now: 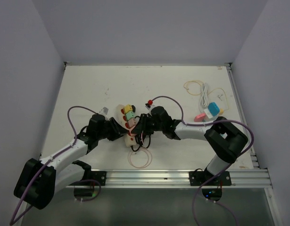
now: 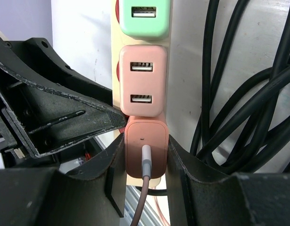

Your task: Pull the plug off the socket

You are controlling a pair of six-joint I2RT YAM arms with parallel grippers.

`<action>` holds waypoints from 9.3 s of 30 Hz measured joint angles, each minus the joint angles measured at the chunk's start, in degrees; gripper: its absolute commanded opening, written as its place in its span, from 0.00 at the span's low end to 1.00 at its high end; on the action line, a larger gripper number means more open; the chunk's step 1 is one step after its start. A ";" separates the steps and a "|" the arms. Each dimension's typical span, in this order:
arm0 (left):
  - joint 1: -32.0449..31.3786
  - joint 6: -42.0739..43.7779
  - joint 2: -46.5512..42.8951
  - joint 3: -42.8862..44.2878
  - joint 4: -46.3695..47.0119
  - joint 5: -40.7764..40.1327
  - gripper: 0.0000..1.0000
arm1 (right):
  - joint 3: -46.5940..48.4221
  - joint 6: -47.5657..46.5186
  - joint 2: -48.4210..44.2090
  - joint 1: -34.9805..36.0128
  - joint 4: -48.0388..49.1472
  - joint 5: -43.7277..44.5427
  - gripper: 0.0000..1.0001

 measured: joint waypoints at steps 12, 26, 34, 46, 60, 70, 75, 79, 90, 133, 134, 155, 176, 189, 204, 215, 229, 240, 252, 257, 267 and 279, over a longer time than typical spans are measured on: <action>-0.35 -0.70 3.69 1.99 -2.49 -0.46 0.00 | 1.51 -1.62 -0.04 1.99 -4.63 4.66 0.00; -1.62 -3.72 8.20 6.43 -4.33 -0.83 0.00 | -1.05 -1.01 -3.30 0.33 -4.17 5.35 0.00; -2.01 -4.96 11.52 9.35 -4.96 -0.90 0.00 | -1.55 -0.37 -3.85 -1.18 -3.54 4.90 0.00; -2.01 -4.26 18.82 16.59 -10.58 -4.22 0.00 | 4.76 -0.85 -0.09 -1.44 -10.78 7.48 0.00; -2.27 -2.19 22.51 20.46 -11.32 -3.72 0.07 | 5.66 -1.38 -0.09 -3.30 -12.48 6.82 0.00; 1.92 5.18 12.55 12.31 -13.55 -7.19 0.91 | 5.55 -1.05 -0.07 -4.55 -13.53 3.21 0.00; 2.29 7.61 11.21 9.88 -14.27 -4.76 0.91 | 5.55 -1.05 -0.02 -5.75 -13.68 3.41 0.00; 2.29 7.56 9.88 7.78 -11.69 -0.35 0.91 | 5.55 -1.07 0.68 -5.75 -13.66 3.37 0.00; 2.29 8.02 7.39 7.21 -10.95 1.95 0.94 | 4.13 -6.14 -5.66 -13.42 -19.89 6.45 0.00; 15.85 21.94 2.93 17.35 -18.91 6.01 0.95 | 5.86 -23.23 -23.45 -24.20 -45.00 13.09 0.93; 15.85 22.16 2.93 17.35 -18.93 6.05 0.95 | 7.06 -23.10 -23.39 -22.45 -45.20 13.97 0.92; 15.85 22.23 -3.93 8.87 -19.32 7.58 0.96 | 53.81 -13.97 20.28 3.93 -49.99 27.21 0.99; 15.85 22.16 -7.39 4.70 -19.39 7.50 0.96 | 69.11 -13.42 38.45 5.01 -61.55 31.95 0.55; 15.74 22.05 -3.41 4.72 -18.88 9.03 0.97 | 52.19 -9.49 29.97 1.29 -45.81 22.25 0.00; 7.04 15.80 6.97 7.13 -11.23 9.05 0.92 | 35.39 2.36 25.97 0.42 -18.67 5.97 0.00; 6.71 15.63 12.52 7.13 -8.07 8.07 0.70 | 33.05 5.05 25.97 -0.11 -13.51 2.84 0.00; 6.71 15.13 14.40 7.06 -6.25 7.54 0.00 | 32.09 5.95 25.94 -0.52 -12.13 0.92 0.66; 6.71 15.26 9.77 6.54 -7.69 5.62 0.00 | 30.84 5.18 19.91 -1.46 -13.29 0.48 0.99; 6.69 15.15 9.31 6.54 -8.28 4.92 0.00 | 19.74 5.44 12.57 -3.37 -12.13 0.96 0.81; 6.69 15.06 9.29 6.54 -8.26 4.92 0.00 | 16.83 7.23 12.57 -3.30 -10.08 0.17 0.71; 6.69 15.06 9.29 6.54 -8.24 4.48 0.00 | 16.48 10.01 13.16 -1.46 -4.09 -2.27 0.62; 6.69 14.73 9.29 6.54 -8.31 3.23 0.00 | 16.41 10.80 15.17 -0.63 -3.32 -2.62 0.14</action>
